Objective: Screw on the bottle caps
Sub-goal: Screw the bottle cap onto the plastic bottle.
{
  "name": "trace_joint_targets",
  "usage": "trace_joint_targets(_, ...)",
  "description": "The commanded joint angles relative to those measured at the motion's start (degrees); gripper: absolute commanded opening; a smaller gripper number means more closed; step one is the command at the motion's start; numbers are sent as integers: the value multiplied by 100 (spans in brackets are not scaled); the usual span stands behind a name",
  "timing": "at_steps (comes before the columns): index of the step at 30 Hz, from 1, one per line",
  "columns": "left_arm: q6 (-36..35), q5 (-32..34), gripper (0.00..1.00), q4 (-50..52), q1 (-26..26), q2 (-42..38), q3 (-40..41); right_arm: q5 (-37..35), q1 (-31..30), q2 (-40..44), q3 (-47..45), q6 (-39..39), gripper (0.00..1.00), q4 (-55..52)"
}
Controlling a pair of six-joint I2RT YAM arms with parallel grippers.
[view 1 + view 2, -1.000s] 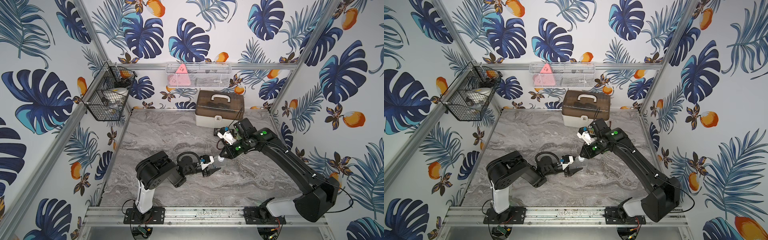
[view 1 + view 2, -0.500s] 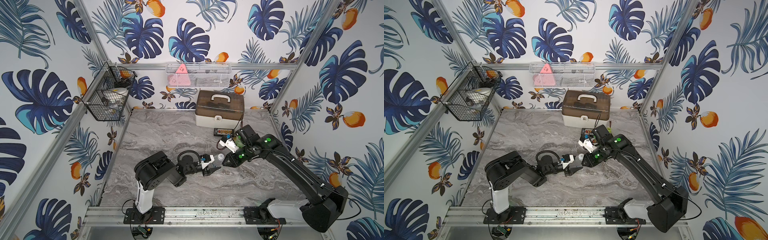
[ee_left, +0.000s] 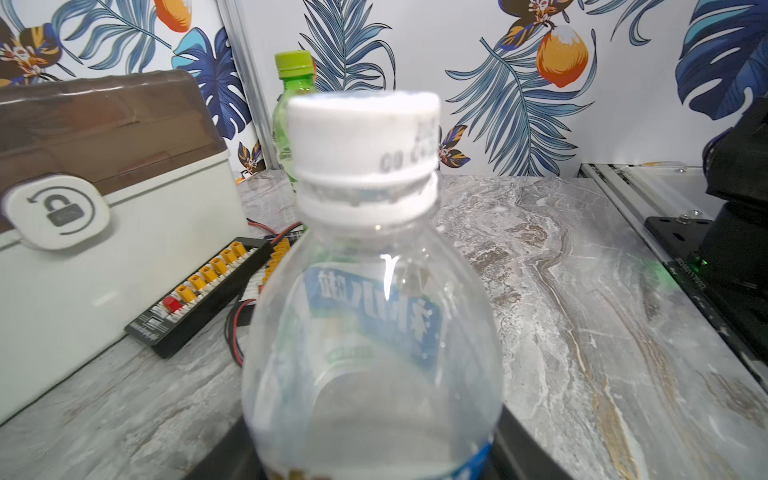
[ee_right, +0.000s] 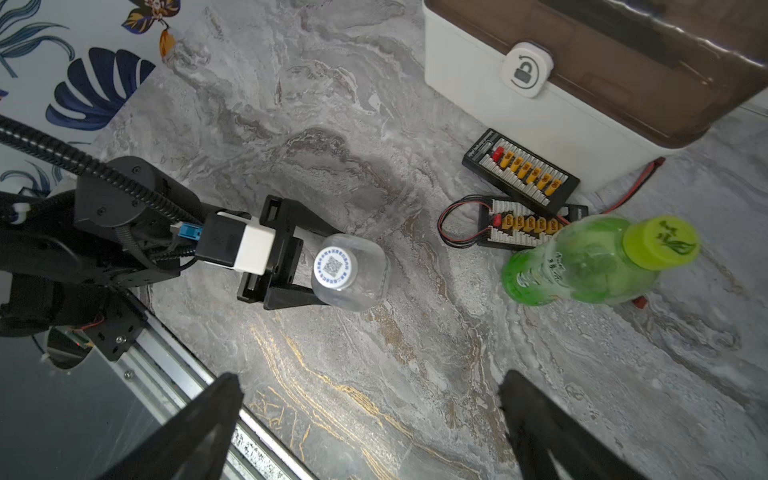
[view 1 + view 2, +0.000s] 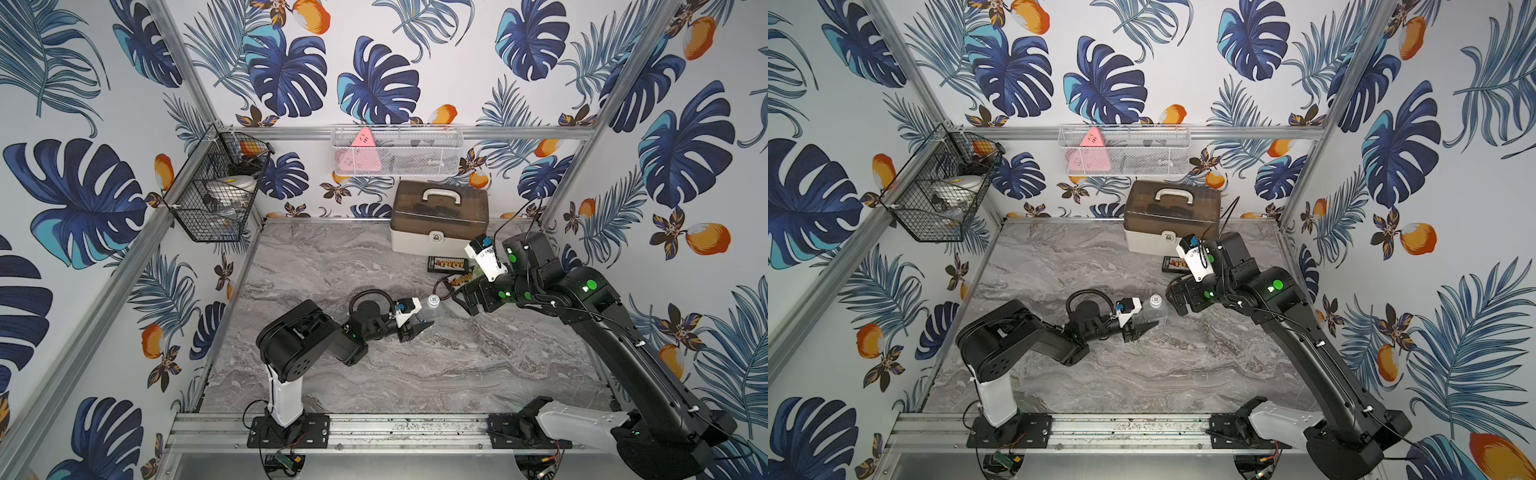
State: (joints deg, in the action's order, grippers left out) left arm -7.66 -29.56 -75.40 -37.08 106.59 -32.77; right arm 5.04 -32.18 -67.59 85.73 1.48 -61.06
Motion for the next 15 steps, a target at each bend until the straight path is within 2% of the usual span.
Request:
trace_joint_targets(1,-133,-287,61,211,95,-198,-66,-19,10,201,-27,-227,100,167)
trace_joint_targets(4,-568,-389,61,1009,107,-565,-138,-193,10,635,-280,103,100,776)
trace_joint_targets(7,-1116,-522,60,2057,141,-1021,-243,259,9,595,-182,1344,97,343)
trace_joint_targets(11,-1984,-625,60,3558,172,-1606,-490,434,6,201,-22,3009,88,-501)
trace_joint_targets(13,-2226,-624,60,3918,191,-1761,-558,676,4,19,91,3941,82,-650)
trace_joint_targets(15,-2384,-641,59,4119,212,-1853,-598,893,-6,-204,321,4293,80,-578)
